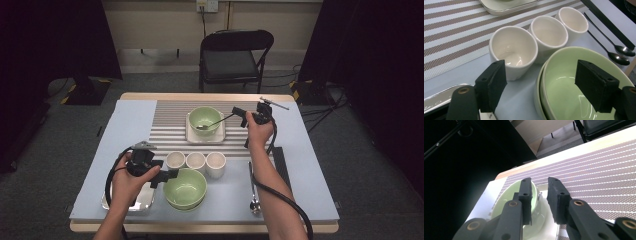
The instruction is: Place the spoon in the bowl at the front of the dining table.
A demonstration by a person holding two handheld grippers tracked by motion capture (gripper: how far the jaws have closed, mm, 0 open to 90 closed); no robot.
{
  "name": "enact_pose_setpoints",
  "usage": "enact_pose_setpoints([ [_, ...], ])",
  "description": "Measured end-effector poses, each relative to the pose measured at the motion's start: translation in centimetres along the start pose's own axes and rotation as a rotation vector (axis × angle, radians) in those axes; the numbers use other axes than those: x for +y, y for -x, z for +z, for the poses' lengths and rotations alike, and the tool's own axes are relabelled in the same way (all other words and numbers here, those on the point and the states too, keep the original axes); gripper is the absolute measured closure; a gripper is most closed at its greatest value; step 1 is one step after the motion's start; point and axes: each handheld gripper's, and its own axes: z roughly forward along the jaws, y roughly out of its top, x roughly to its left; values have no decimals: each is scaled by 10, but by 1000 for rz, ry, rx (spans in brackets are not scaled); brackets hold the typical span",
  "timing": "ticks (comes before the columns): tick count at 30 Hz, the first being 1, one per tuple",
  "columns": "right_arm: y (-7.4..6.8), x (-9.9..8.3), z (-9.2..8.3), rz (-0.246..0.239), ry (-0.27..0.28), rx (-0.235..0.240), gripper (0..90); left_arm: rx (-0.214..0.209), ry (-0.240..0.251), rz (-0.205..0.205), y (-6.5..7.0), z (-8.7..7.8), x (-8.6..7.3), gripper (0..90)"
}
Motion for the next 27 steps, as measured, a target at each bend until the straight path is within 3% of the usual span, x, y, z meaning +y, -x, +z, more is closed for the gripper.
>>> enact_pose_setpoints([
  [11, 2, -4, -4, -6, -15, -4, 740, 6, -3, 4, 1, 0, 0, 250],
  [27, 1, -7, 1, -12, -39, 3, 817, 1, -2, 2, -1, -2, 0, 250],
])
